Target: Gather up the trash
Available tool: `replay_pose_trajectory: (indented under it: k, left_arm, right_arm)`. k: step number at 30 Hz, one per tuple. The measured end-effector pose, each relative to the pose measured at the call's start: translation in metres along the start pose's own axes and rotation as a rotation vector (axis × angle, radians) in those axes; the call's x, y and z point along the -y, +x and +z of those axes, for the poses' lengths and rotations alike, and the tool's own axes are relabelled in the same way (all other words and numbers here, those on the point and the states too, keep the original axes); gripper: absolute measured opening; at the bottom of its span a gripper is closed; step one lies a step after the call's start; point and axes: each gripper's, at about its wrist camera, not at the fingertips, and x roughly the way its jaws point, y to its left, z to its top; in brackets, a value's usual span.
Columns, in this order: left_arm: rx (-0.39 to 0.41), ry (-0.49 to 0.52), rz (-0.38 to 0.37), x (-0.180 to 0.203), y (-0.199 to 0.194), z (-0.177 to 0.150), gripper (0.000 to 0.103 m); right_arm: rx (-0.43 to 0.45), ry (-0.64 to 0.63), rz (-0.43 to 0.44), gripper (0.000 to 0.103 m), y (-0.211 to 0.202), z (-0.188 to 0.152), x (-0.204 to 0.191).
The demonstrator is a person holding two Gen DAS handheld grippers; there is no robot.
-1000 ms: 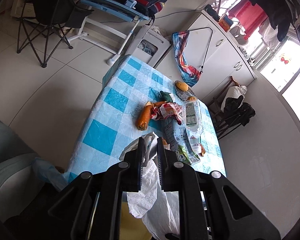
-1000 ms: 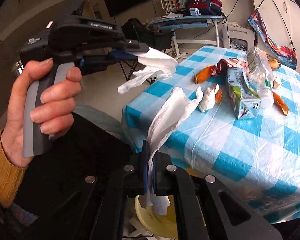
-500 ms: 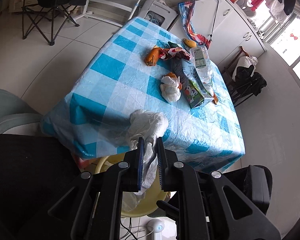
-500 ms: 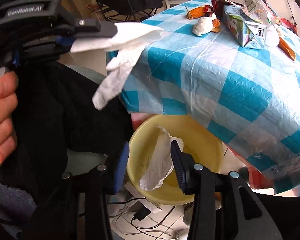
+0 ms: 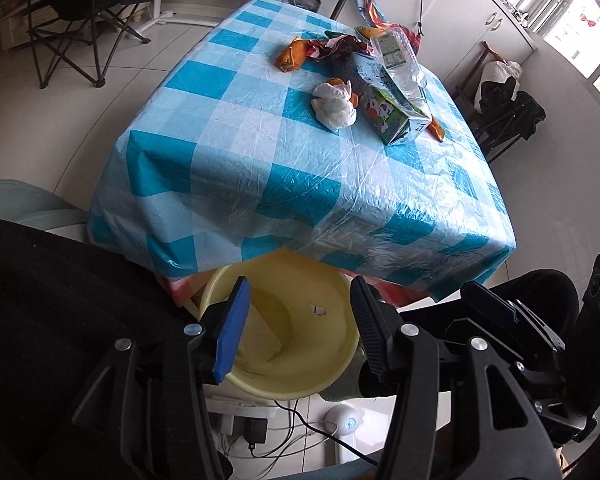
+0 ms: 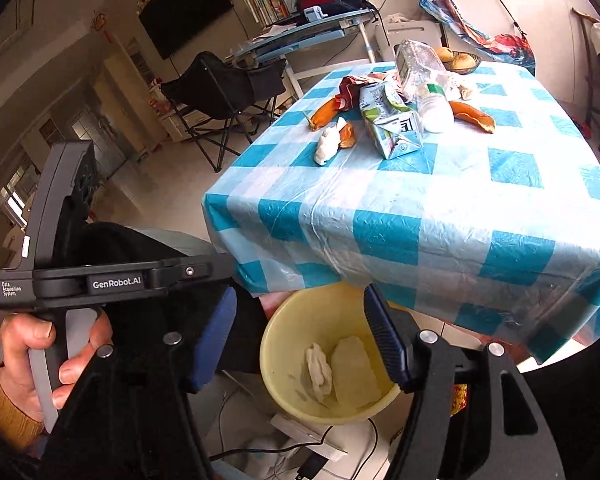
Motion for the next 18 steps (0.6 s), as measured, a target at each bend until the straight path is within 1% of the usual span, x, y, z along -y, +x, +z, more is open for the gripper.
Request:
replay_pose_trajectory:
  k: [4, 6, 10, 12, 15, 18]
  left_arm:
    - [0.031, -0.012, -0.009, 0.001, 0.0, 0.003, 0.056]
    - [0.072, -0.007, -0.003, 0.002, -0.007, 0.004, 0.059]
    - [0.173, -0.032, 0.0, -0.001, -0.025, 0.006, 0.068]
    - [0.201, -0.049, -0.009, -0.005, -0.031, 0.008, 0.069]
    - [0.215, -0.062, -0.02, -0.008, -0.034, 0.008, 0.069]
    - [0.233, -0.054, -0.009, -0.005, -0.035, 0.008, 0.07]
  right_arm:
    - [0.015, 0.025, -0.009, 0.064, 0.002, 0.0, 0.003]
    - [0.019, 0.024, -0.019, 0.065, 0.003, -0.001, 0.0]
    - [0.005, -0.002, -0.048, 0.067, 0.01, -0.004, -0.004]
    - [-0.001, -0.029, -0.063, 0.067, 0.013, -0.006, -0.009]
    - [0.002, -0.074, -0.077, 0.068, 0.015, -0.006, -0.018]
    - [-0.002, -0.115, -0.089, 0.068, 0.019, -0.008, -0.025]
